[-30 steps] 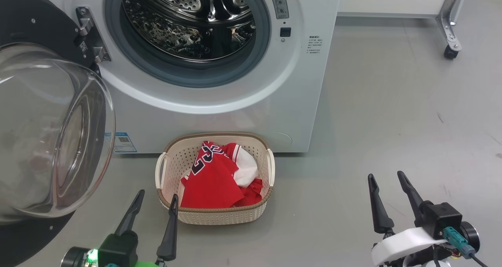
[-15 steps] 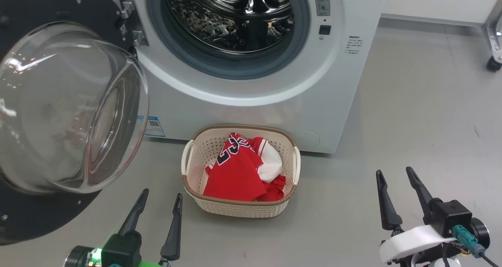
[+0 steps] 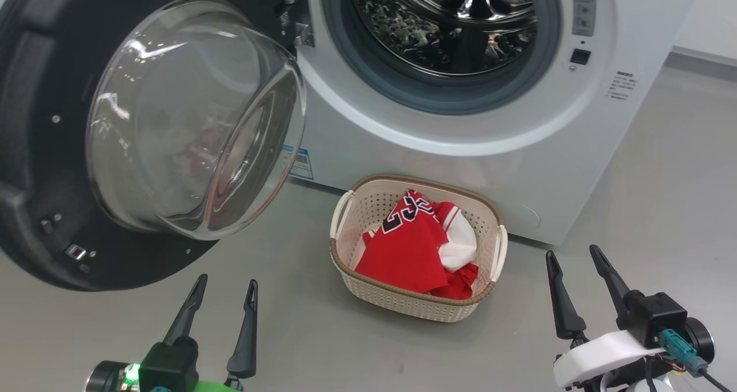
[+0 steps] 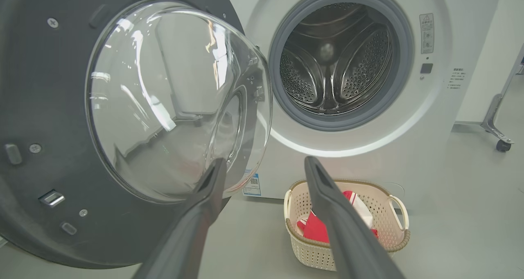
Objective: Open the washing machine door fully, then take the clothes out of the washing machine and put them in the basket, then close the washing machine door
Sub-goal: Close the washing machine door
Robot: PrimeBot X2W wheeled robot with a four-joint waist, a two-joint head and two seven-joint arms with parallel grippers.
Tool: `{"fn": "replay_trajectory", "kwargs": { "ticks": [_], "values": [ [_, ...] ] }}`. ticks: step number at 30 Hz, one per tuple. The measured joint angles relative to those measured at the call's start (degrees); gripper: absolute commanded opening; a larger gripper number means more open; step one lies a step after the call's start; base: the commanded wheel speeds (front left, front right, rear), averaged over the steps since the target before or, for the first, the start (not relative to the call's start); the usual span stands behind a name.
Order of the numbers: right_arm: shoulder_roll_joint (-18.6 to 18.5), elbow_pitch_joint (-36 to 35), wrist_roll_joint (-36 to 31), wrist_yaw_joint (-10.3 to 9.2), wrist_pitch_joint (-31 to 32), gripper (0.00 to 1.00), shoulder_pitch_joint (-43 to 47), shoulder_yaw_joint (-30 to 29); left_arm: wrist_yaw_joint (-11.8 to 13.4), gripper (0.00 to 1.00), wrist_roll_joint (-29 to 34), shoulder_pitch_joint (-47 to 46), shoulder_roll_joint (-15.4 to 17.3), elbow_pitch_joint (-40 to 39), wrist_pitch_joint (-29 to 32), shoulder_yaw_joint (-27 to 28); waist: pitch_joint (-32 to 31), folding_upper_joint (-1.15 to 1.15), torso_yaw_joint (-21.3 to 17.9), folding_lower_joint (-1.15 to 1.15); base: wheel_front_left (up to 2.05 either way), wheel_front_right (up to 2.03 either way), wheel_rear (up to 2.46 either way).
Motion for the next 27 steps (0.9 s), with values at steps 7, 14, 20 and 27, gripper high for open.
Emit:
{"fn": "replay_trajectory", "kwargs": {
  "ticks": [7,14,20,27],
  "values": [
    [0.04,-0.66,-0.14,0.67,0.65,1.00,-0.72,1.16,0.00,1.00,0.00,0.07,-0.27,-0.37,-0.91,2.05,0.20,0.00,5.41,0.00,0.00,0.00,0.00],
    [0.59,-0.53,-0.36,1.91,1.25,1.00,-2.88,3.18,0.43,1.00,0.00,0.81,-0.44,-0.63,-1.78,5.00,0.75,0.00,8.42,0.00,0.00,0.00,0.00],
    [0.70,-0.01,-0.38,2.02,1.70,1.00,-3.02,3.48,0.43,1.00,0.00,1.51,-0.83,-0.69,-1.87,5.97,1.20,0.00,9.11,0.00,0.00,0.00,0.00],
    [0.93,0.60,-0.38,2.36,1.76,1.00,-3.31,3.60,0.43,1.00,0.00,1.72,-1.44,-0.73,-2.27,6.73,1.31,0.00,9.17,0.00,0.00,0.00,0.00]
  ]
}}
